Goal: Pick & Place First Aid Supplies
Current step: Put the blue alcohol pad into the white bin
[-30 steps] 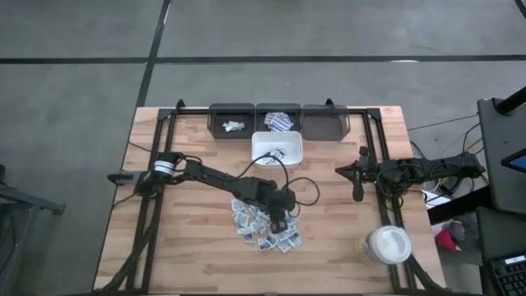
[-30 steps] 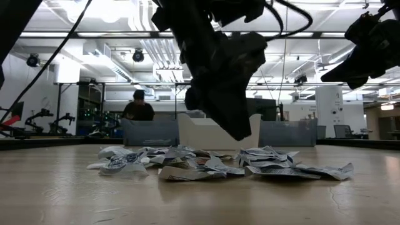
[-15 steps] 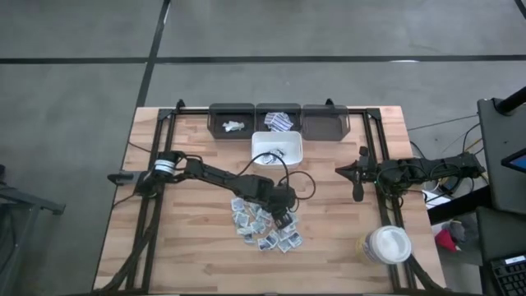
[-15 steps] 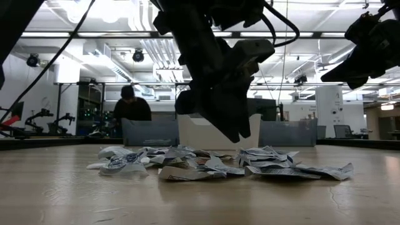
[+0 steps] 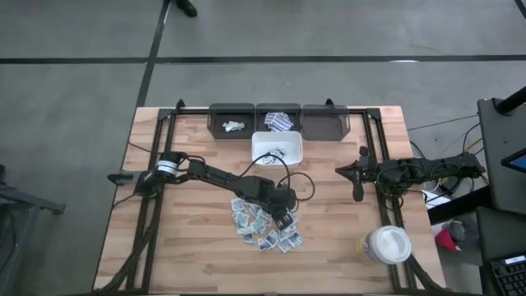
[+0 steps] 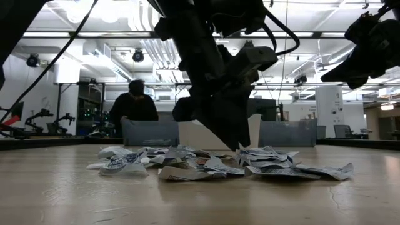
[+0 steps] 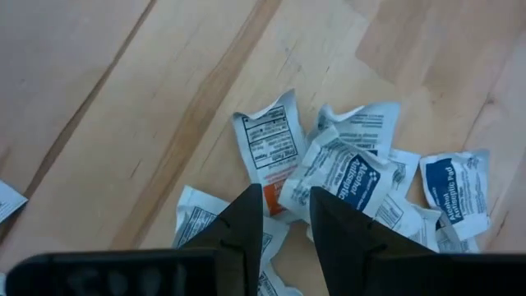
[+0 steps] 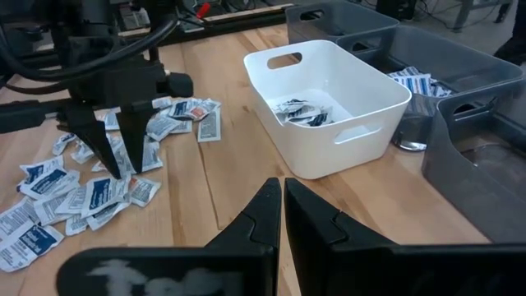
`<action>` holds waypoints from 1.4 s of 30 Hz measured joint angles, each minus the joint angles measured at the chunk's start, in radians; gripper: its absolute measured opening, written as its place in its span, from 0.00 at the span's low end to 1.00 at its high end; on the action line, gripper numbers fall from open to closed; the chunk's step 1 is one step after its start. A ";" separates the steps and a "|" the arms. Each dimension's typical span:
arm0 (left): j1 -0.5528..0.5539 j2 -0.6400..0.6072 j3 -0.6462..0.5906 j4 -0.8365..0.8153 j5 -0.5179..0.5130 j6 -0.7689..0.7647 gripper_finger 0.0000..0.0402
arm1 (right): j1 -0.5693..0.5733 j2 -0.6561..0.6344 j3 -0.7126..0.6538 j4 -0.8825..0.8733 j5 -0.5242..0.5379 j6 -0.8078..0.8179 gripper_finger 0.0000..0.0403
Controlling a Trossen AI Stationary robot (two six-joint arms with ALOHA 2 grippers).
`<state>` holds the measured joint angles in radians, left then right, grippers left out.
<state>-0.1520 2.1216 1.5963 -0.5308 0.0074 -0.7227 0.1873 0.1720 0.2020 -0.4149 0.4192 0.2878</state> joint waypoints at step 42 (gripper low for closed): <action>0.004 -0.019 0.105 0.007 -0.009 0.115 0.00 | 0.000 0.000 0.000 0.000 -0.001 0.000 0.04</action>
<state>-0.1478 2.1025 1.7010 -0.5242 -0.0011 -0.6074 0.1875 0.1722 0.2017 -0.4152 0.4187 0.2878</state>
